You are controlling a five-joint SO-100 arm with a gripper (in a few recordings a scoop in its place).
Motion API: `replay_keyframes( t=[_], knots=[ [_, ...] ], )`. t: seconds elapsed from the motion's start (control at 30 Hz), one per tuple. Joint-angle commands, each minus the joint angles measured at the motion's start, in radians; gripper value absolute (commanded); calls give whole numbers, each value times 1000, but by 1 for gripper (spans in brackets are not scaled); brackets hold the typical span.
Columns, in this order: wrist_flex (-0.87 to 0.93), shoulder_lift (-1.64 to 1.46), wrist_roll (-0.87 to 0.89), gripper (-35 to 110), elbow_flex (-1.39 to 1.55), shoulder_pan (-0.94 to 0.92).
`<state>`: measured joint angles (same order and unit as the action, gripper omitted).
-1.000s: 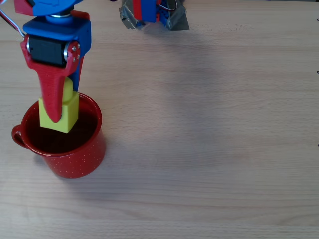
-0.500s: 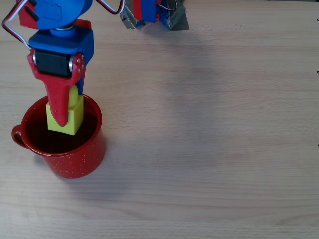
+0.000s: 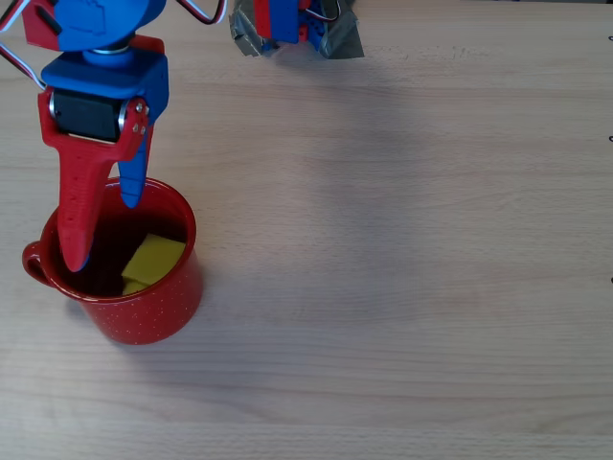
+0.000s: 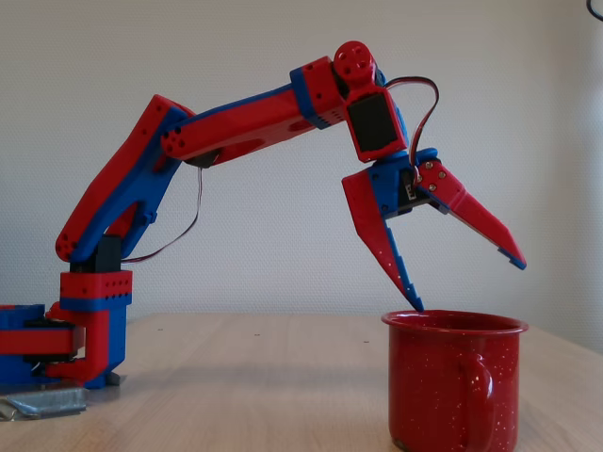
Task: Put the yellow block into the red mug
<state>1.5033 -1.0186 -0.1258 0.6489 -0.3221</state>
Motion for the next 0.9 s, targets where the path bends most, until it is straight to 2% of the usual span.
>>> replay_keyframes(
  t=[0.0, 0.07, 0.17, 0.2, 0.67, 0.87],
  knots=[
    [-5, -101, -20, 34, -8, -12],
    [-6, -112, -20, 28, -8, -11],
    [-3, -129, -18, 3, -8, -8],
    [2, -135, -17, 0, -8, -6],
    [-12, -278, 63, 0, -6, 80],
    [-91, -428, 121, 0, 127, 170]
  ],
)
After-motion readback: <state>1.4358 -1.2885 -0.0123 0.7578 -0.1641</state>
